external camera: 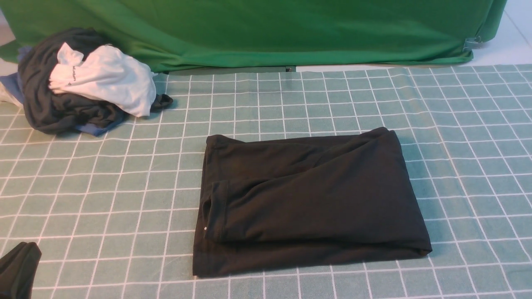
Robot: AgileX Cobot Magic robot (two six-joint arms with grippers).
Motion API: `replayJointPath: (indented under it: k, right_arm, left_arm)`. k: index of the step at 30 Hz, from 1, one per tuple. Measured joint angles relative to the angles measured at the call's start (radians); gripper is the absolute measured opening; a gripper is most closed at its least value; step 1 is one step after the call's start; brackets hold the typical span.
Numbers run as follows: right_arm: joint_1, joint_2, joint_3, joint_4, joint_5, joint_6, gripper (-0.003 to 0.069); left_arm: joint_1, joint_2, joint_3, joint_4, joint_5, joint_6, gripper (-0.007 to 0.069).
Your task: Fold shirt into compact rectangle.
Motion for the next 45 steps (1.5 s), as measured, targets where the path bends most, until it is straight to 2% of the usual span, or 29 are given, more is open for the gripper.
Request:
replayJointPath:
  k: [15,24,45]
  right_arm:
    - [0.000,-0.009,0.009,-0.004,-0.002,0.077,0.0241]
    - [0.000,-0.009,0.010,-0.180,-0.003,0.276,0.0241]
    - [0.000,-0.009,0.010,-0.197,-0.003,0.325,0.0241]
  left_arm:
    - [0.001,0.000,0.000,0.003,0.000,0.000,0.0015]
    - [0.001,0.000,0.000,0.004,0.000,0.000,0.0016]
    - [0.001,0.000,0.000,0.004,0.000,0.000,0.0016]
